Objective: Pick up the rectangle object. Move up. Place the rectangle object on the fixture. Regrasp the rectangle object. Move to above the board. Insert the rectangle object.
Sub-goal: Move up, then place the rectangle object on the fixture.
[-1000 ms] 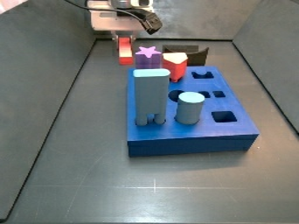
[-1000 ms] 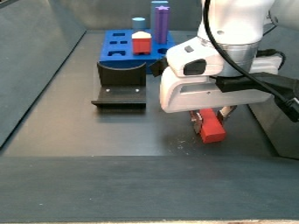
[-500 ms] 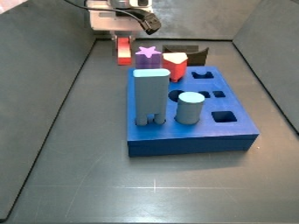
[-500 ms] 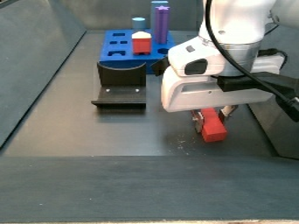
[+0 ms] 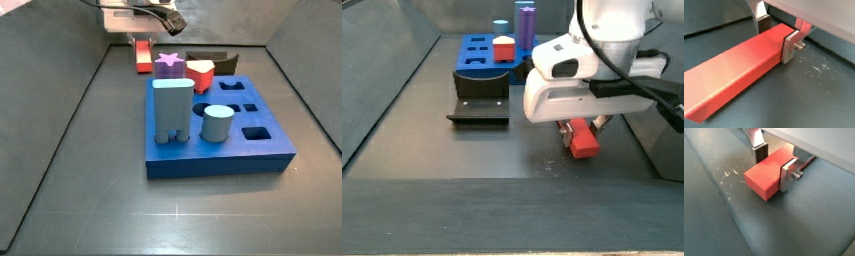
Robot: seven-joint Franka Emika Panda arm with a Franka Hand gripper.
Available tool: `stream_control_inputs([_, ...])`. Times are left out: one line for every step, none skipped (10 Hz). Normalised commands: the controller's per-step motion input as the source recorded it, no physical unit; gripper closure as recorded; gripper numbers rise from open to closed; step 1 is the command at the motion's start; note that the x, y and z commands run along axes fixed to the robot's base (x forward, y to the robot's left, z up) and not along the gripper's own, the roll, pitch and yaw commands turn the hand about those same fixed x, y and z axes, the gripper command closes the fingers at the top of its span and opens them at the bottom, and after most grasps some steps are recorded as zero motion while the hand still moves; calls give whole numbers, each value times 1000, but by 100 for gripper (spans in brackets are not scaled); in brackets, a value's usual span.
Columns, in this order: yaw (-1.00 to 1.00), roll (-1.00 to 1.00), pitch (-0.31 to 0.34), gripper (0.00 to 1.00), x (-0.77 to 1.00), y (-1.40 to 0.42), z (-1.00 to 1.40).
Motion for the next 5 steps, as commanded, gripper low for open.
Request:
stream_control_inputs([31, 2, 41, 100, -44, -2, 735])
stream_control_inputs([18, 23, 50, 100, -49, -3, 595])
stream_control_inputs([2, 45, 50, 100, -43, -2, 466])
stream_control_inputs([-5, 59, 53, 100, -37, -2, 378])
stream_control_inputs([0, 0, 0, 100, 0, 0, 1000])
